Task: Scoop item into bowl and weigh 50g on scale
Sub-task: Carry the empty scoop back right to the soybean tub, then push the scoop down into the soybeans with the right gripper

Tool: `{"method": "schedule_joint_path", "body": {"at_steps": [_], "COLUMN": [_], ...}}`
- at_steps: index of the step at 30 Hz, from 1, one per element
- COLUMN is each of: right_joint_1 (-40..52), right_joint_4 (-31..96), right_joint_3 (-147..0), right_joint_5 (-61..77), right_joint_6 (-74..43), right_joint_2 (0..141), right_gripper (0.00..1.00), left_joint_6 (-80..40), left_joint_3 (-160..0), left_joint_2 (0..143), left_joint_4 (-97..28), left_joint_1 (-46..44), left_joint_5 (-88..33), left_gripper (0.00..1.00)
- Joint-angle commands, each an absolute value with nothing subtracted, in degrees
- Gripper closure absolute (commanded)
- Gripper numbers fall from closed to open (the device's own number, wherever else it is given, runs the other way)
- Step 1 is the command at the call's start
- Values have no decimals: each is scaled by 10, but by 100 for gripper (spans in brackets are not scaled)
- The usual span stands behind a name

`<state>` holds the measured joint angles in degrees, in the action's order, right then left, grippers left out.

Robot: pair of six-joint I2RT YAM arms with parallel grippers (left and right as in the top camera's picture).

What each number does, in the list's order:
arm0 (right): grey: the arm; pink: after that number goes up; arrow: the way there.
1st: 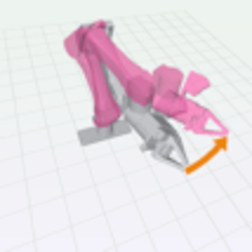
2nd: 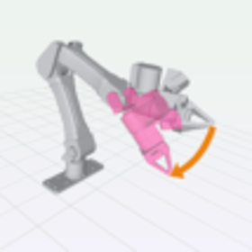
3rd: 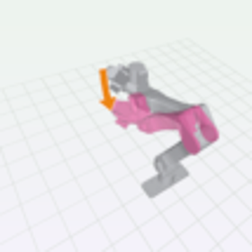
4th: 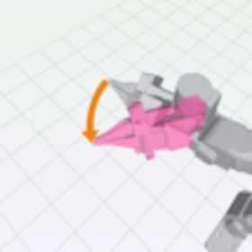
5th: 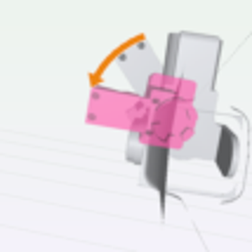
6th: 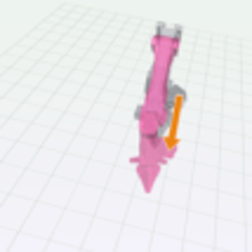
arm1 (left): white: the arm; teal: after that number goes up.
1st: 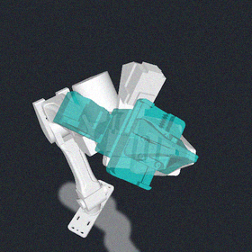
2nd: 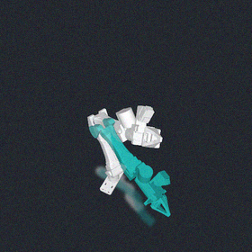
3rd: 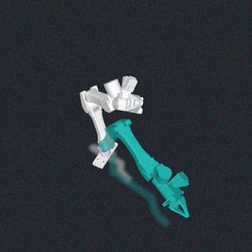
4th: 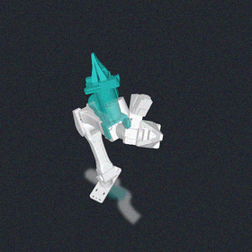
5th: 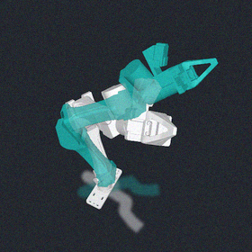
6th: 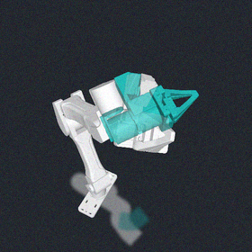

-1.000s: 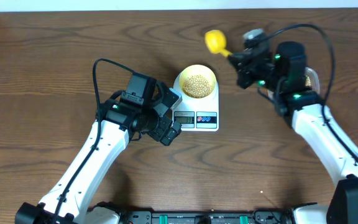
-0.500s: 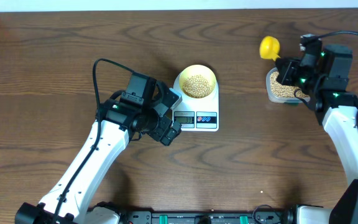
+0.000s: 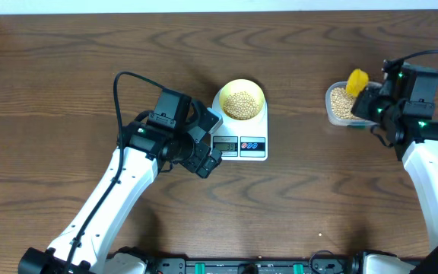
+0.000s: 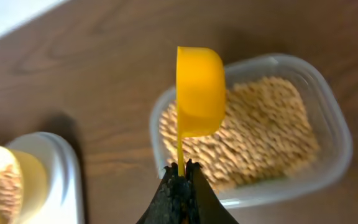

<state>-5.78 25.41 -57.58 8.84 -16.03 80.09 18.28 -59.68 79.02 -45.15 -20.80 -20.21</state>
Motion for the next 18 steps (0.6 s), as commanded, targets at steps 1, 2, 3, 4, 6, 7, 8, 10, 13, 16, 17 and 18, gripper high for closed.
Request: {"method": "schedule_joint_path", "body": {"at_steps": [1,2,3,4,6,7,8,10,13,16,17,18], "right_joint_1": [-60,-60,-60,-60,-60,-60,-60,-60,-60,-60,-60,-60], "right_joint_4": [276,283,291,295,303,304,305,305,307,307,307,306], "right_joint_3": [-580,-580,-580,-580,-580,-580,-580,-580,-580,-580,-580,-580], "right_joint_5": [17,10,7,5,5,5,5,5,6,5,6,6], "right_joint_6": [-147,-147,-147,-147,-147,-147,-147,-147,-147,-147,-147,-147], "right_joint_2": [796,796,796,796,797,798,799,802,816,836,843,850], "right_gripper": [98,99,99,99,99,99,99,99,99,99,99,99], "left_joint_6": [193,193,193,193,193,193,193,193,193,193,193,193], "left_joint_3": [-596,-596,-596,-596,-596,-596,-596,-596,-596,-596,-596,-596], "left_joint_2": [789,789,789,789,789,789,789,789,789,789,789,789], "left_joint_4": [-454,-454,-454,-454,-454,-454,-454,-454,-454,-454,-454,-454], "left_joint_1": [-209,-209,-209,-209,-209,-209,-209,-209,-209,-209,-209,-209], "left_joint_5": [-198,-198,-198,-198,-198,-198,-198,-198,-198,-198,-198,-198], "left_gripper": [6,6,6,7,6,6,6,6,6,6,6,6]}}
